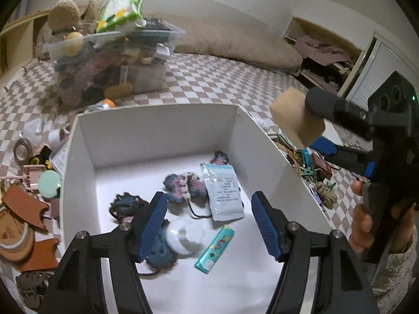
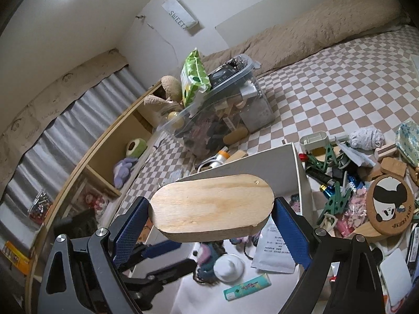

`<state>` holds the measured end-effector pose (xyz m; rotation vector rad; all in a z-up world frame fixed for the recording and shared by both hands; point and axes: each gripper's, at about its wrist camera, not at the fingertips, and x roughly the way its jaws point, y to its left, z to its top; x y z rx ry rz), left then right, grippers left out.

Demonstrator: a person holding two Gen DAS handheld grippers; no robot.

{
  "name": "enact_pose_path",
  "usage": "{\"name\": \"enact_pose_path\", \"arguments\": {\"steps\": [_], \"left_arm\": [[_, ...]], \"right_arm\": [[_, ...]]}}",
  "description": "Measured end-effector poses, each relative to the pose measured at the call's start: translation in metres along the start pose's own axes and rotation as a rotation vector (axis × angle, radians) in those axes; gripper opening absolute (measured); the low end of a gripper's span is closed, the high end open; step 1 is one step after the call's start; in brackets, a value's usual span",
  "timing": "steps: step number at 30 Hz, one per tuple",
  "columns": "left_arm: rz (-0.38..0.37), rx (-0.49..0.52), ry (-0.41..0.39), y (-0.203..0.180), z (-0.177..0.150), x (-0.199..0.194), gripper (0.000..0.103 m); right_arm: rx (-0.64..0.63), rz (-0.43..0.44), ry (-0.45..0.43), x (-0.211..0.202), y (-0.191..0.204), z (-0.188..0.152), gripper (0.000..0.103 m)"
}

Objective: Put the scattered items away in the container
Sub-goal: 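Open the left tool to drop the white bottle while the right tool drops the wooden lid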

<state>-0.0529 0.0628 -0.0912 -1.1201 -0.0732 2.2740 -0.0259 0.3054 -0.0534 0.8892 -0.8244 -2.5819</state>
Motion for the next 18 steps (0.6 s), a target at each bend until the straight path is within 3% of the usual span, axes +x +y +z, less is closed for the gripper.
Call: {"name": "enact_pose_path", "arguments": {"steps": [6, 9, 13, 18], "left_arm": [[0.037, -0.043, -0.046, 0.013, 0.005, -0.012, 0.069], [0.099, -0.04, -0.118, 0.017, 0.01, -0.027, 0.076], [0.176, -0.054, -0.211, 0.03, 0.014, -0.049, 0.076], [0.159, -0.162, -0.262, 0.059, 0.018, -0.064, 0.076]], "right_arm": [[0.001, -0.006, 0.043, 0.01, 0.002, -0.004, 0.094], [-0.005, -0.023, 0.085, 0.021, 0.005, -0.006, 0.094], [-0.022, -0.064, 0.139, 0.037, 0.011, -0.01, 0.094], [-0.037, -0.104, 0.198, 0.058, 0.016, -0.015, 0.094]]}}
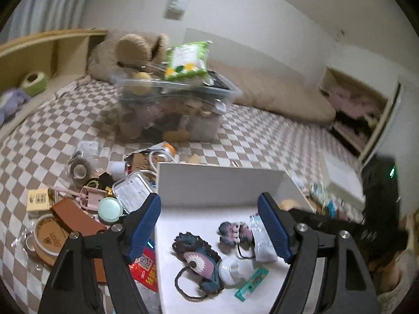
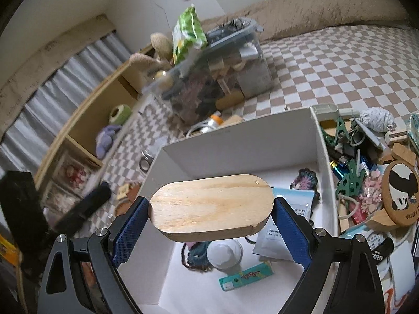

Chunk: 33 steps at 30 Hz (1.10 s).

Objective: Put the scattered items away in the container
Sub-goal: 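Open the left tool to drop the white bottle while the right tool drops the wooden lid, then withdraw both tools from the box back toward the pile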

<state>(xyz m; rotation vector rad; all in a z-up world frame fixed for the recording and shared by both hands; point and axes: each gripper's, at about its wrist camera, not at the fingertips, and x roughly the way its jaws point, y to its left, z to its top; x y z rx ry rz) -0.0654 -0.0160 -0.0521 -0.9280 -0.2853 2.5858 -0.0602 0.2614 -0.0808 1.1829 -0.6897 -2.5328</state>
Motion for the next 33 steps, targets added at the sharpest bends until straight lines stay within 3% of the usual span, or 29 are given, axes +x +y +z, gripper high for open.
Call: {"name": "enact_pose_path", "arguments": {"steps": [6, 8, 19, 29, 31, 33], "left_arm": [[0.017, -0.043, 0.016, 0.013, 0.0, 0.004, 0.076], [0.015, -0.044, 0.022, 0.012, -0.001, 0.006, 0.076], [0.039, -0.006, 0.048, 0.007, -0.006, 0.011, 0.076], [0.047, 0.007, 0.05, 0.005, -0.007, 0.012, 0.077], [0.055, 0.021, 0.047, 0.003, -0.007, 0.011, 0.08], [0.061, 0.032, 0.039, 0.002, -0.008, 0.01, 0.091]], "right_arm": [[0.025, 0.008, 0.024, 0.017, 0.005, 0.003, 0.095], [0.036, -0.01, 0.016, 0.021, 0.005, 0.002, 0.103], [0.007, -0.025, -0.021, 0.006, 0.012, 0.0, 0.103], [-0.111, -0.048, -0.152, -0.019, 0.034, -0.005, 0.103], [-0.122, -0.052, -0.166, -0.022, 0.036, -0.005, 0.103], [-0.127, -0.054, -0.169, -0.025, 0.036, -0.005, 0.103]]}}
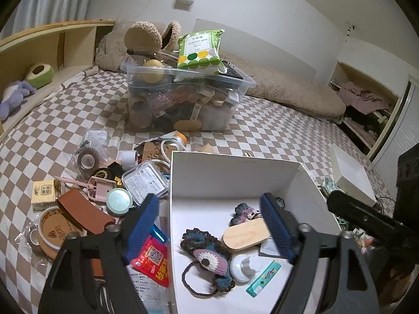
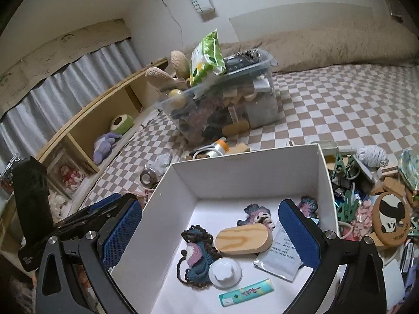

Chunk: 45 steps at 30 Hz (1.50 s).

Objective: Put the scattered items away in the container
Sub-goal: 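Withdraw both tools from the box back toward the pile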

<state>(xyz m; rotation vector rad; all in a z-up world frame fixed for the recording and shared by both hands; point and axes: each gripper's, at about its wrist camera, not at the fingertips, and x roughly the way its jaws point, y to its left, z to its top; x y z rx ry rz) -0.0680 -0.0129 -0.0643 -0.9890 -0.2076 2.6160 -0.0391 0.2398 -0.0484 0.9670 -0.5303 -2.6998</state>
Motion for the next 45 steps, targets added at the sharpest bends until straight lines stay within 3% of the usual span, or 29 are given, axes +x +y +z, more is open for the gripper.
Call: {"name": "enact_pose_path", "arguments": {"steps": [10, 25, 45], "left_arm": [[0.027, 0.049, -0.021, -0.008, -0.002, -0.003, 0.102], [0.065, 0.062, -0.007, -0.011, -0.003, -0.001, 0.103], [0.073, 0.077, -0.025, -0.013, -0.001, -0.002, 0.103]], "right_arm": [[-0.076, -0.075, -0.054, -0.021, -0.002, 0.0, 0.103], [-0.159, -0.25, -0.088, -0.034, -0.015, -0.012, 0.103], [-0.141, -0.296, -0.129, -0.051, -0.027, -0.01, 0.103]]}}
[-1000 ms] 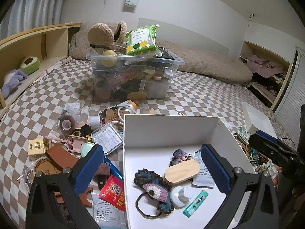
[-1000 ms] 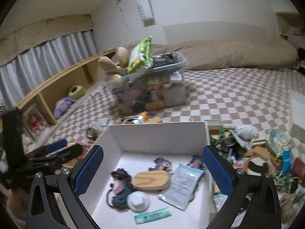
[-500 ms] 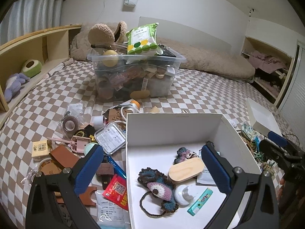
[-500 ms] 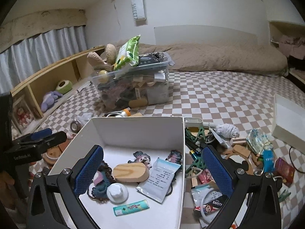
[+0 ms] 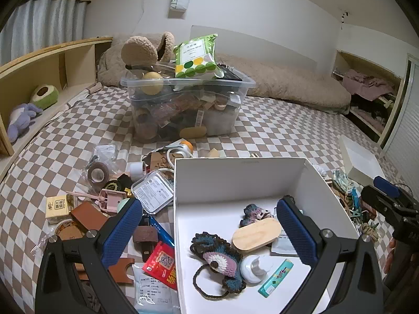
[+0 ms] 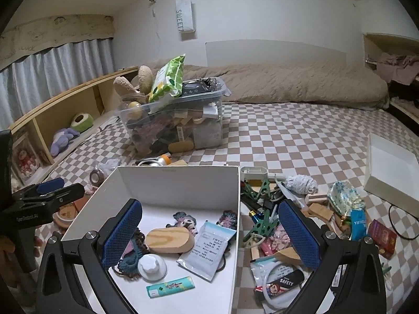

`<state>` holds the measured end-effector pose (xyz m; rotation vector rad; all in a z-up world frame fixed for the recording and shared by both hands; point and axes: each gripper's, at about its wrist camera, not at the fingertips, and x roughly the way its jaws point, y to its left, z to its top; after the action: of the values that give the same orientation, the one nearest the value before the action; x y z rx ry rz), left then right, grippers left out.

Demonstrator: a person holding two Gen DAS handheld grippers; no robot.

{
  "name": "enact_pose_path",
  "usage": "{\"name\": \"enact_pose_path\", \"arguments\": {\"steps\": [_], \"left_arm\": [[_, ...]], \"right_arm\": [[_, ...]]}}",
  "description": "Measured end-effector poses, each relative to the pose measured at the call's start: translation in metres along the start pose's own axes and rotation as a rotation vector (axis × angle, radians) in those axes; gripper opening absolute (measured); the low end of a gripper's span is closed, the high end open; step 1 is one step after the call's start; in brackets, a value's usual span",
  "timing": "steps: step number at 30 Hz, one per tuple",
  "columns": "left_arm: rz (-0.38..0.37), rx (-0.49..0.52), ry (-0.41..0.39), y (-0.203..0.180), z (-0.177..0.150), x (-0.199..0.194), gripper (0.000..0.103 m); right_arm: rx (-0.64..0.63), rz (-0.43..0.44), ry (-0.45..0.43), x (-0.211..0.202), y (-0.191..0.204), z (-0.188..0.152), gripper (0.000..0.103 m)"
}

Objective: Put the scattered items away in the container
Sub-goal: 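Withdraw both tools from the box back toward the pile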

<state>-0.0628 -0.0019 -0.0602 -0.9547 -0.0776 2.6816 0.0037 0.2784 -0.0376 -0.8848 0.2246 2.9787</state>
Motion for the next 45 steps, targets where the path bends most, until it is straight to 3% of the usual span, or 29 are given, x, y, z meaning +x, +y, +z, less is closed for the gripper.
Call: {"name": "enact_pose_path", "arguments": {"steps": [3, 7, 15, 22, 29, 35, 45], "left_arm": [[0.005, -0.006, -0.015, 0.005, 0.003, -0.003, 0.103], [0.067, -0.008, -0.046, 0.013, 0.007, -0.009, 0.103], [0.092, -0.055, -0.077, 0.038, 0.012, -0.013, 0.103], [0.193, -0.125, -0.102, 0.072, 0.012, -0.009, 0.103], [0.284, -0.207, -0.056, 0.112, 0.004, 0.005, 0.103], [0.364, -0.262, -0.021, 0.144, -0.004, 0.014, 0.103], [0.409, -0.327, 0.04, 0.176, -0.016, 0.032, 0.103]], "right_arm": [[0.012, -0.011, -0.01, -0.003, -0.007, 0.002, 0.103], [0.037, -0.048, -0.026, -0.007, -0.022, 0.006, 0.103], [0.108, -0.129, -0.052, -0.014, -0.057, 0.009, 0.103], [0.187, -0.157, -0.067, -0.016, -0.085, 0.008, 0.103], [0.277, -0.139, -0.082, -0.018, -0.107, 0.006, 0.103], [0.339, -0.195, -0.062, -0.015, -0.122, 0.005, 0.103], [0.474, -0.222, -0.042, -0.012, -0.152, -0.003, 0.103]]}}
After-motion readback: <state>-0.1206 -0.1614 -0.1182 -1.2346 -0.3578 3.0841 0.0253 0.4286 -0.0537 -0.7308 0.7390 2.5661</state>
